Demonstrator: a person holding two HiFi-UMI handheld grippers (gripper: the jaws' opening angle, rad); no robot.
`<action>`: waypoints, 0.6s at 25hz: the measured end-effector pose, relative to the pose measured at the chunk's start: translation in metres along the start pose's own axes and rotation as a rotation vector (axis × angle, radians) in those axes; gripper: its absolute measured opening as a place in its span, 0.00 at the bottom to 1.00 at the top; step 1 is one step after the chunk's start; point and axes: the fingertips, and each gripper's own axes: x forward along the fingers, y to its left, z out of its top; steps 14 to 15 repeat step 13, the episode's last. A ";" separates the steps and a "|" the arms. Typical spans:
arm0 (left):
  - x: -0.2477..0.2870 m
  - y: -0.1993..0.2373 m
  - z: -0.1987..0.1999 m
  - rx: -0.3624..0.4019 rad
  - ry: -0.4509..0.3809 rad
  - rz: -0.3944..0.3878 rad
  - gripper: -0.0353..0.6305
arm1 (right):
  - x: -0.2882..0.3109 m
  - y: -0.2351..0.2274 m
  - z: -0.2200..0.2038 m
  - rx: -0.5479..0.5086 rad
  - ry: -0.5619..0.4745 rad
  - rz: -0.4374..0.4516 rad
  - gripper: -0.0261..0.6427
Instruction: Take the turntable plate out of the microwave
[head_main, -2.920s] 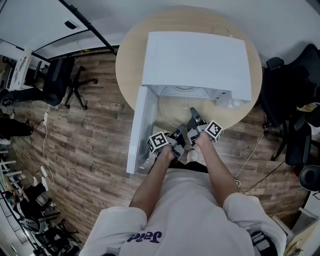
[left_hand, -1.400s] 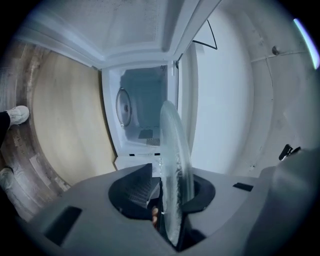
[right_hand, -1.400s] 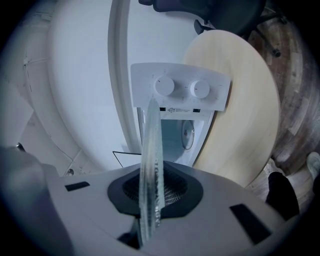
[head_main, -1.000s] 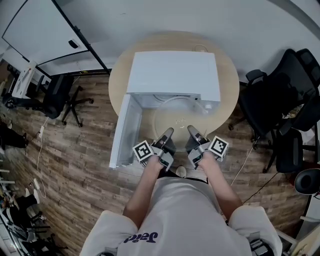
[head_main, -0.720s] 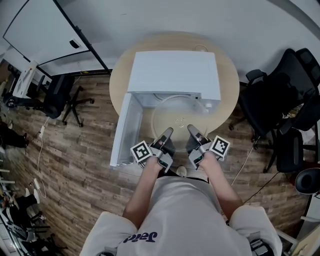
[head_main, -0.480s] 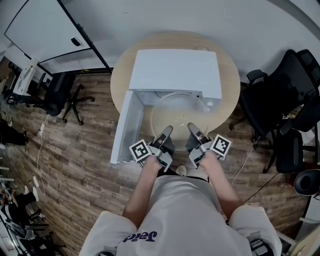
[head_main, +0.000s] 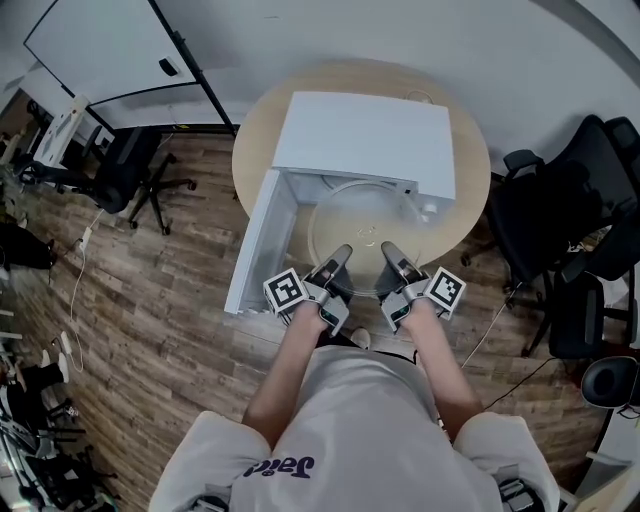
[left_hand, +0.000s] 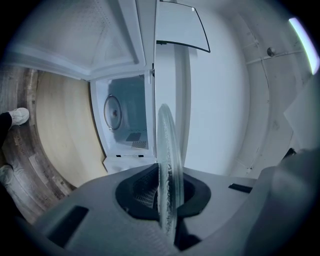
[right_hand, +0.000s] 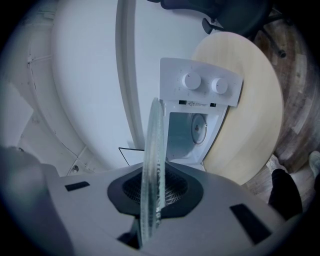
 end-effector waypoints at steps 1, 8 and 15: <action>-0.001 0.001 -0.001 -0.004 -0.001 0.004 0.10 | -0.001 -0.001 -0.001 0.002 0.001 -0.003 0.09; -0.004 0.003 0.000 -0.020 -0.008 0.012 0.10 | 0.000 -0.003 -0.002 0.000 0.005 -0.013 0.09; -0.001 0.001 0.001 -0.028 -0.006 0.006 0.10 | 0.003 -0.003 -0.002 0.011 0.000 -0.009 0.09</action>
